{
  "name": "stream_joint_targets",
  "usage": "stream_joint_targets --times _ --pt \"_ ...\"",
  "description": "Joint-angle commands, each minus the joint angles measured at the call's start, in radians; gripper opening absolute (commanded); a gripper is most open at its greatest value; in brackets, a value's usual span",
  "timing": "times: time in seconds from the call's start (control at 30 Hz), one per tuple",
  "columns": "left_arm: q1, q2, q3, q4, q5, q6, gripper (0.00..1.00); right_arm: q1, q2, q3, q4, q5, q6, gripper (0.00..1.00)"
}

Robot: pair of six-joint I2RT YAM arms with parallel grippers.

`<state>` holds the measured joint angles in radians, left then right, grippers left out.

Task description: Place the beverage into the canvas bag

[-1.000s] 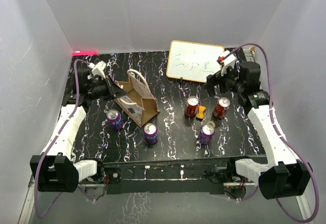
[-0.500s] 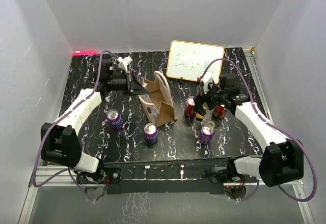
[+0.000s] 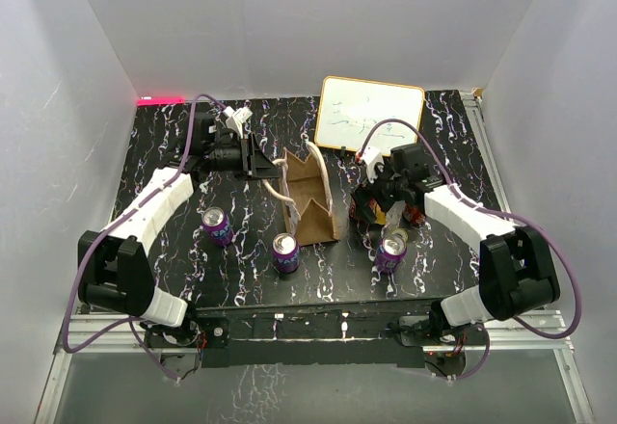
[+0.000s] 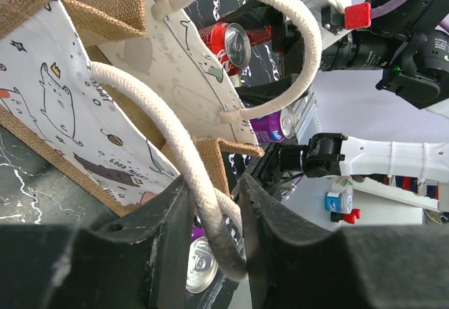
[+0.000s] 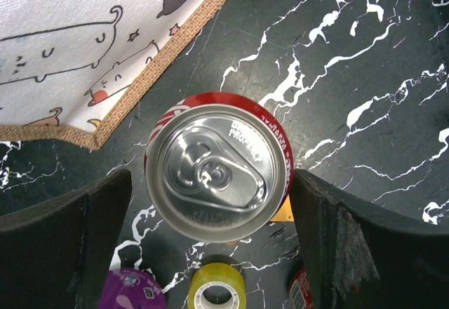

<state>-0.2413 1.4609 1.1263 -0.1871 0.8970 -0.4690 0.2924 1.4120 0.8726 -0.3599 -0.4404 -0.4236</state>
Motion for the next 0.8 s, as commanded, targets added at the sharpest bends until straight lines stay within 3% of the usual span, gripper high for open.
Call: stream_joint_targets --times 0.0,0.23,0.43,0.53,0.63,0.77 --pt "0.002 -0.062 -0.005 -0.018 -0.009 0.049 0.35 0.014 0.020 0.049 0.114 0.035 0.009 0.98" --pt "0.003 -0.078 0.012 -0.063 -0.062 0.105 0.52 0.020 0.019 0.060 0.136 0.075 0.009 0.93" --pt "0.003 -0.088 0.021 -0.087 -0.096 0.140 0.55 0.021 0.022 0.071 0.137 0.081 0.009 0.82" --pt "0.002 -0.088 0.022 -0.090 -0.099 0.145 0.55 0.021 0.024 0.085 0.124 0.075 0.008 0.62" --pt "0.002 -0.088 0.024 -0.094 -0.105 0.155 0.53 0.021 0.011 0.118 0.090 0.064 0.009 0.36" --pt "0.002 -0.088 0.018 -0.091 -0.117 0.167 0.36 0.024 -0.058 0.175 0.050 0.047 0.025 0.09"
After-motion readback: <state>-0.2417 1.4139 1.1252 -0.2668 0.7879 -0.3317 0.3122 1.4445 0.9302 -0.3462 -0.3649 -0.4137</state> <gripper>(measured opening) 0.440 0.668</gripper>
